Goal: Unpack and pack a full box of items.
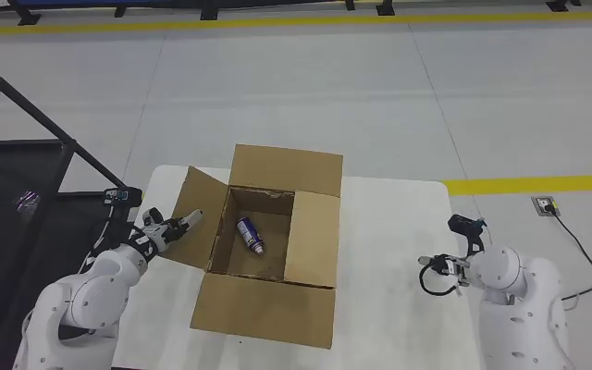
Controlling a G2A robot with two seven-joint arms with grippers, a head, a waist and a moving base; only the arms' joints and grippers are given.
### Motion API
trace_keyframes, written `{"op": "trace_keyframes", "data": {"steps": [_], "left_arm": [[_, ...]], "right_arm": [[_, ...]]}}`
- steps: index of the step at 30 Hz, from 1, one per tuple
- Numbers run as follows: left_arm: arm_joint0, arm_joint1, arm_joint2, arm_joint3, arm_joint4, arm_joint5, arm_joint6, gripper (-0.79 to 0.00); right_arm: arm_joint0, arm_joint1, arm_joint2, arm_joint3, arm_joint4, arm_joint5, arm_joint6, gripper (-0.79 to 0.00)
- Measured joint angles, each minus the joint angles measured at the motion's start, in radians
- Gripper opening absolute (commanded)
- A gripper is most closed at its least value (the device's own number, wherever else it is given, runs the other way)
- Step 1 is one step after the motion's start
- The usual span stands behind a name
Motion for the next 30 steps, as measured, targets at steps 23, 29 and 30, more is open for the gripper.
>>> {"op": "trace_keyframes", "data": {"steps": [23,29,30], "left_arm": [[0.021,0.000,-0.013,0.009,-0.020,-0.003,0.037,0.000],[0.024,0.002,-0.064,0.041,-0.062,0.039,0.064,0.000],[0.026,0.002,-0.074,0.043,-0.072,0.039,0.071,0.000]], "right_arm": [[0.029,-0.009,-0.426,-0.532,-0.294,0.173,-0.024,-0.785],[0.185,-0.046,-0.703,-0.402,-0.302,0.186,-0.060,-0.785],[0.214,-0.053,-0.737,-0.362,-0.294,0.186,-0.063,-0.785]]}}
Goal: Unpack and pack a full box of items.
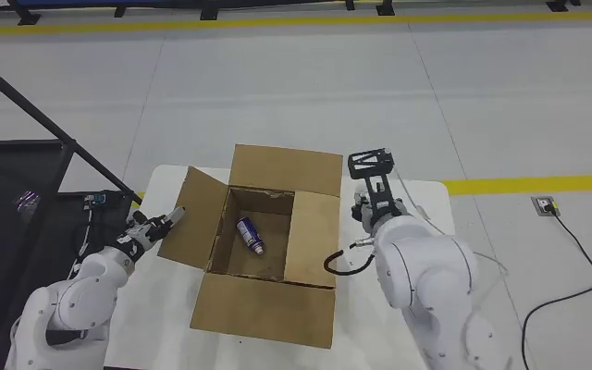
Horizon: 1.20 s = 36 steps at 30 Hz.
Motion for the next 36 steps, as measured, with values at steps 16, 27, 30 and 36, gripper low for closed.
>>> {"op": "trace_keyframes", "data": {"steps": [16,27,30,36], "left_arm": [[0.030,0.008,-0.102,0.032,-0.071,0.038,0.043,0.000],[0.022,0.011,-0.066,0.017,-0.061,0.014,0.043,0.000],[0.028,0.012,-0.062,0.010,-0.059,0.002,0.044,0.000],[0.033,0.016,-0.042,0.002,-0.036,-0.036,0.033,0.000]], "right_arm": [[0.298,-0.137,-0.314,0.614,0.313,-0.012,-0.234,-0.785],[0.325,-0.185,-0.384,0.740,0.343,-0.068,-0.203,-0.785],[0.345,-0.201,-0.391,0.820,0.376,-0.083,-0.209,-0.579],[0.386,-0.229,-0.386,0.943,0.460,-0.151,-0.213,-0.188]]}}
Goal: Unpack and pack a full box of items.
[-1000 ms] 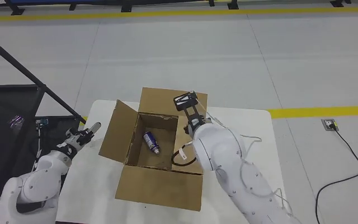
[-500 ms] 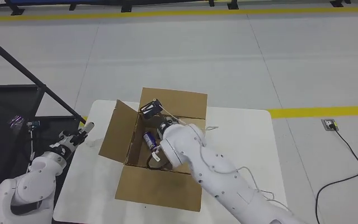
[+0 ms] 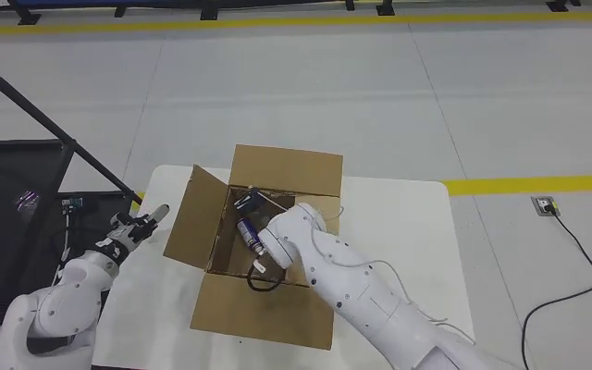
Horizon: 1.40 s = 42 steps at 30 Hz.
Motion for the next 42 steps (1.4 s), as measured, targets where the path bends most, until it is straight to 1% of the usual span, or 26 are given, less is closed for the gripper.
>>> {"op": "trace_keyframes", "data": {"steps": [2,3,6,10,13,16,19,22,26,29,32,38,40,42], "left_arm": [[-0.003,0.001,0.010,0.001,0.010,-0.015,-0.007,0.000],[-0.004,0.002,0.014,0.001,0.014,-0.022,-0.009,0.000],[-0.005,0.004,0.028,-0.004,0.032,-0.045,-0.014,0.000],[0.000,0.006,0.041,-0.014,0.057,-0.067,-0.013,0.000],[0.003,0.007,0.045,-0.019,0.060,-0.067,-0.011,0.000],[0.008,0.008,0.047,-0.027,0.066,-0.068,-0.010,0.000],[0.013,0.008,0.052,-0.036,0.071,-0.069,-0.009,0.000],[0.018,0.009,0.060,-0.050,0.076,-0.073,-0.010,0.000],[0.026,0.009,0.082,-0.079,0.090,-0.089,-0.015,0.000],[0.023,0.009,0.113,-0.099,0.108,-0.096,-0.023,0.000],[0.010,0.006,0.157,-0.108,0.138,-0.089,-0.027,0.000],[-0.044,-0.001,0.263,-0.089,0.219,-0.052,-0.044,0.000],[-0.063,-0.004,0.293,-0.079,0.239,-0.042,-0.051,0.000],[-0.086,-0.007,0.327,-0.067,0.264,-0.029,-0.058,0.000]], "right_arm": [[0.009,-0.006,0.002,0.023,0.009,-0.010,-0.004,-0.037],[0.012,-0.008,0.003,0.027,0.011,-0.012,-0.004,0.000],[0.016,-0.012,0.007,0.019,0.009,-0.013,-0.004,0.000],[0.002,-0.009,0.024,-0.035,0.001,-0.017,-0.004,0.000],[-0.020,-0.003,0.035,-0.100,-0.027,-0.013,0.003,0.000],[-0.057,0.007,0.048,-0.200,-0.063,-0.005,0.004,0.000],[-0.114,0.022,0.070,-0.340,-0.120,0.012,-0.012,0.000],[-0.200,0.042,0.112,-0.515,-0.188,0.036,-0.052,0.000],[-0.342,0.072,0.196,-0.755,-0.304,0.073,-0.120,0.000],[-0.429,0.089,0.288,-0.872,-0.328,0.089,-0.146,0.000],[-0.458,0.096,0.365,-0.894,-0.342,0.113,-0.092,0.000],[-0.456,0.095,0.351,-0.891,-0.340,0.111,-0.103,0.000],[-0.471,0.096,0.366,-0.889,-0.323,0.114,-0.121,0.000],[-0.498,0.100,0.420,-0.871,-0.279,0.117,-0.180,0.000]]}}
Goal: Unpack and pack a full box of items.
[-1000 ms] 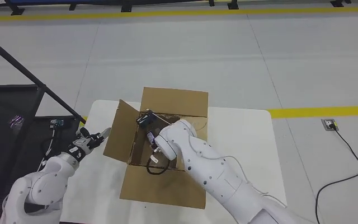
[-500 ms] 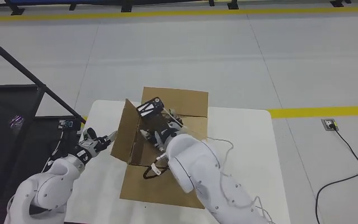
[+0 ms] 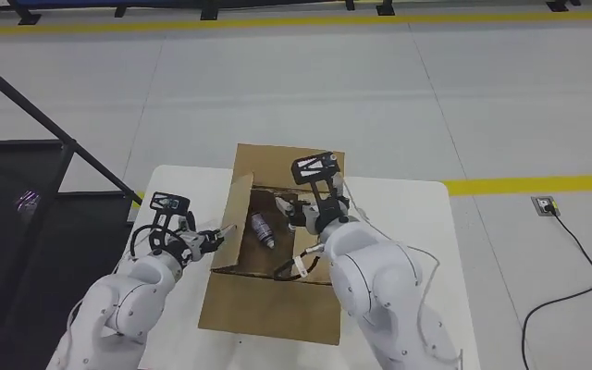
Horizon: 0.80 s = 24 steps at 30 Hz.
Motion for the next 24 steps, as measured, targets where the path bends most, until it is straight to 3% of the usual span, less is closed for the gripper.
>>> {"op": "trace_keyframes", "data": {"steps": [4,9,13,19,24], "left_arm": [[-0.042,-0.008,0.062,0.023,0.050,0.034,-0.007,0.000],[-0.084,-0.019,0.128,0.048,0.106,0.085,-0.018,0.000],[-0.115,-0.028,0.170,0.073,0.132,0.126,-0.031,0.000],[-0.168,-0.044,0.236,0.125,0.201,0.185,-0.057,0.000],[-0.197,-0.057,0.273,0.152,0.230,0.226,-0.060,0.000]], "right_arm": [[0.015,0.006,0.129,0.088,0.139,-0.033,-0.109,0.000],[0.115,0.016,0.275,0.312,0.294,-0.109,-0.223,0.000],[0.221,0.021,0.320,0.536,0.286,-0.096,-0.294,0.000],[0.381,0.027,0.342,0.885,0.396,-0.241,-0.369,0.000],[0.484,0.037,0.371,1.112,0.501,-0.432,-0.414,0.000]]}}
